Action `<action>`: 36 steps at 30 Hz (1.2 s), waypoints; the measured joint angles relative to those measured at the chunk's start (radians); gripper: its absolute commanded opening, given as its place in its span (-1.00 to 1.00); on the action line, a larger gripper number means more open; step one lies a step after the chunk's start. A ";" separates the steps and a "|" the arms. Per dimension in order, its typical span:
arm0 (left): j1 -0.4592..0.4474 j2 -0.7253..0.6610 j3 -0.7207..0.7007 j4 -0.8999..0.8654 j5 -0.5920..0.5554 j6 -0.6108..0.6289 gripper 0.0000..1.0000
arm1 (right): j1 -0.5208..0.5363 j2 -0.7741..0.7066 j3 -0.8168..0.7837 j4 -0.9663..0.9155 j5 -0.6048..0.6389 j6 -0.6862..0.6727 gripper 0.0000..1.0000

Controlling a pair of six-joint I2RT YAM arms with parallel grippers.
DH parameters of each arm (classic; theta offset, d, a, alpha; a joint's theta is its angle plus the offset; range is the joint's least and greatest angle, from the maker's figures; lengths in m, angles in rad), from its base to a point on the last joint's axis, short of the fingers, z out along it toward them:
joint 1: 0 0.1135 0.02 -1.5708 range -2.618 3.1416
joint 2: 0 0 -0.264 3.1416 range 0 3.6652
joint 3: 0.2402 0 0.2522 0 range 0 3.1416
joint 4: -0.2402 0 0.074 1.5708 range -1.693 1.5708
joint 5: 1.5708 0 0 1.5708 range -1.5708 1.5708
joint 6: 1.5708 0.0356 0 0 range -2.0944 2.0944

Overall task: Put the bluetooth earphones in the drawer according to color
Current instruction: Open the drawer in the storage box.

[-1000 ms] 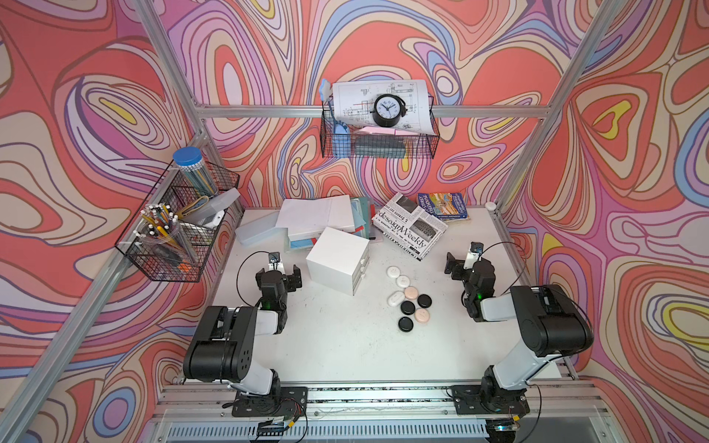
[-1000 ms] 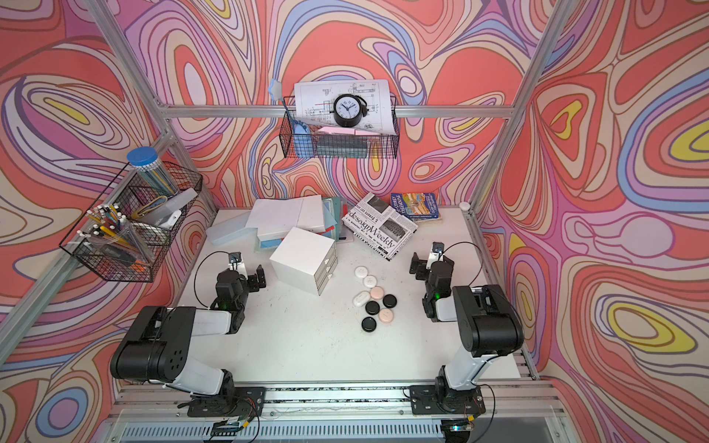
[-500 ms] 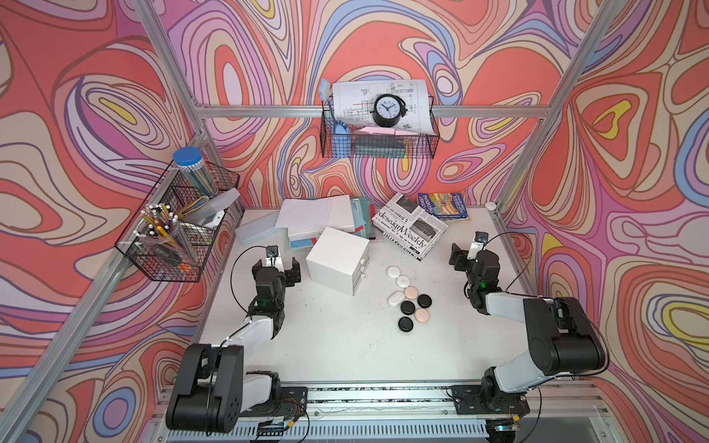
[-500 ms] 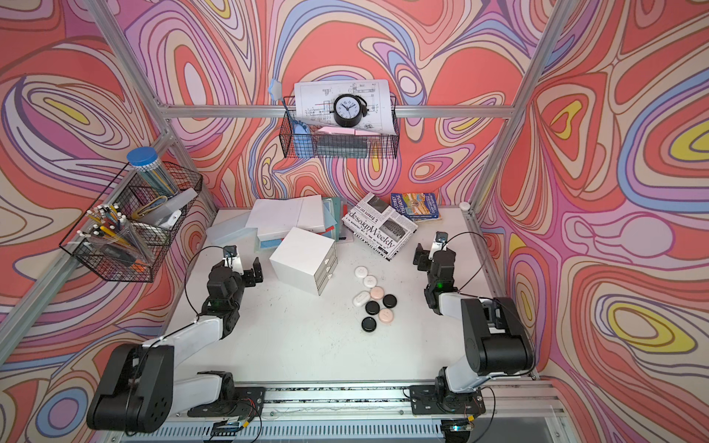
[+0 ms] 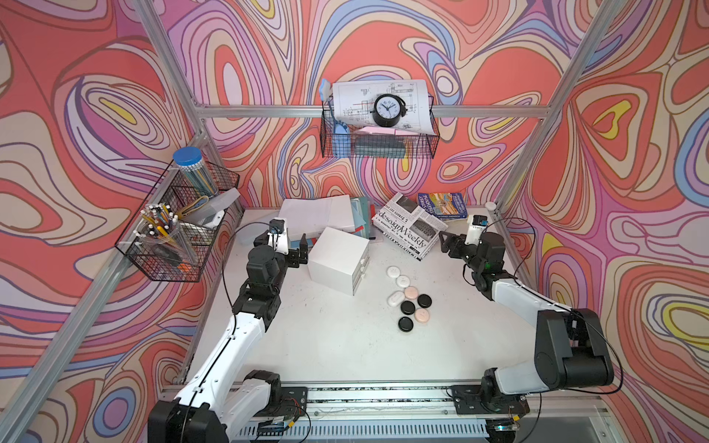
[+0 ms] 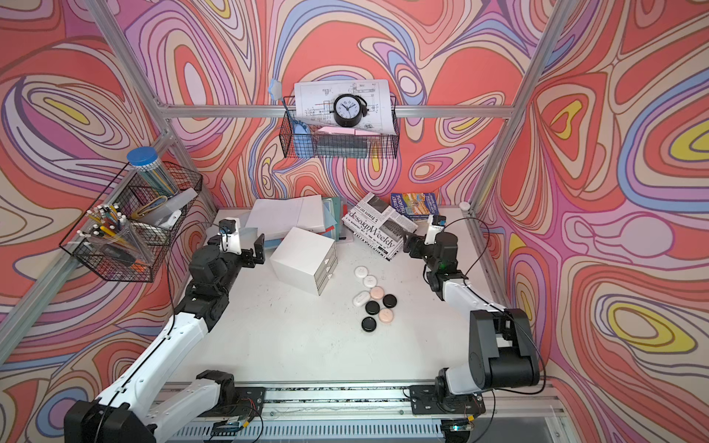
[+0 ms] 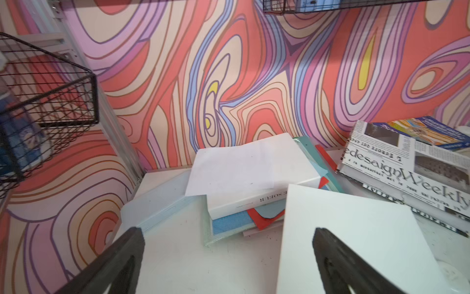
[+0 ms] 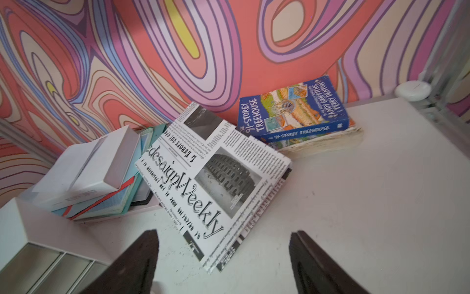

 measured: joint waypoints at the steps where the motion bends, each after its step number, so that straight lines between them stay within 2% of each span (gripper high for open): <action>1: -0.004 0.013 0.039 -0.056 0.023 0.000 0.97 | 0.007 0.000 0.002 -0.012 -0.023 0.022 0.65; 5: -0.005 0.081 0.219 -0.266 0.113 0.013 0.96 | 0.033 0.002 0.006 -0.032 -0.108 0.110 0.63; 9: -0.012 0.105 0.301 -0.392 0.198 0.027 0.96 | 0.057 0.033 0.037 -0.032 -0.185 0.204 0.62; 15: -0.057 0.192 0.334 -0.492 0.300 0.042 0.93 | 0.103 0.111 0.073 -0.013 -0.270 0.313 0.50; 21: -0.130 0.316 0.388 -0.599 0.326 0.086 0.97 | 0.167 0.211 0.121 -0.011 -0.331 0.378 0.48; 26: -0.183 0.344 0.409 -0.668 0.324 0.161 0.97 | 0.219 0.240 0.149 -0.007 -0.360 0.409 0.40; 31: -0.187 0.353 0.413 -0.677 0.334 0.184 0.97 | 0.268 0.272 0.186 -0.013 -0.371 0.423 0.34; 36: -0.188 0.389 0.413 -0.673 0.375 0.168 0.97 | 0.325 0.312 0.187 0.036 -0.385 0.508 0.27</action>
